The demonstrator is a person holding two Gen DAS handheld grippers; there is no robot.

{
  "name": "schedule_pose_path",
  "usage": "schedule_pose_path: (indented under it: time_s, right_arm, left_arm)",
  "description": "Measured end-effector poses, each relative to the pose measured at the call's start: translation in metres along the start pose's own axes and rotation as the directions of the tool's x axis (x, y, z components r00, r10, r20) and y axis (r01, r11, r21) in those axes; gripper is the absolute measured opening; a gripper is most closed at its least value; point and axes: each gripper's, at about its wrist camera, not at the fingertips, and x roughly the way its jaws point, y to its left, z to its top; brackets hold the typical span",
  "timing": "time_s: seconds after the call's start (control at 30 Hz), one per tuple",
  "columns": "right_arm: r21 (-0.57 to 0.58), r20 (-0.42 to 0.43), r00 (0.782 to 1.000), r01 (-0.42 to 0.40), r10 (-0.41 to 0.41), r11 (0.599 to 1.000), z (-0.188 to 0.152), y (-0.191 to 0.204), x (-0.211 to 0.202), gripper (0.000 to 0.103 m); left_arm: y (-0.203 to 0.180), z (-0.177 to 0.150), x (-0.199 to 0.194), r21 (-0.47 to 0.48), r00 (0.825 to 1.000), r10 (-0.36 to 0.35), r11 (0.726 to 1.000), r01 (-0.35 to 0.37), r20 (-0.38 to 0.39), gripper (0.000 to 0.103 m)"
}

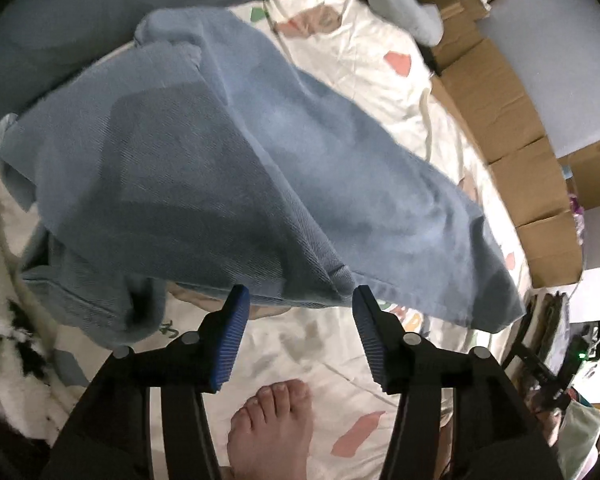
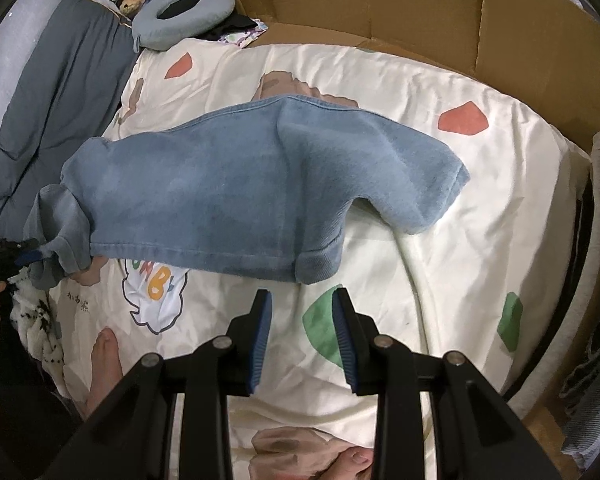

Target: Fold clothes

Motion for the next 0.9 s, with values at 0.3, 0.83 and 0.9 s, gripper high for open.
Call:
schedule_pose_path:
  time_s: [0.3,0.83,0.9]
  right_arm:
    - [-0.019,0.002,1.000,-0.017,0.017,1.000,-0.002,0.006,0.000,0.029]
    - [-0.198,-0.003,0.999,-0.041,0.041,0.979,0.016,0.059,-0.012,0.050]
    - [-0.210,-0.008,0.999,-0.040,0.040,0.977,0.019,0.064,-0.013,0.050]
  left_arm:
    - [0.053,0.016,-0.055,-0.068,0.987,0.119,0.991,-0.112,0.104,0.054]
    - [0.169,0.028,-0.061,-0.372,0.956,0.206,0.921,-0.117,0.208,0.071]
    - [0.184,0.027,-0.057,-0.421,0.957,0.198,0.902,-0.093,0.213,0.071]
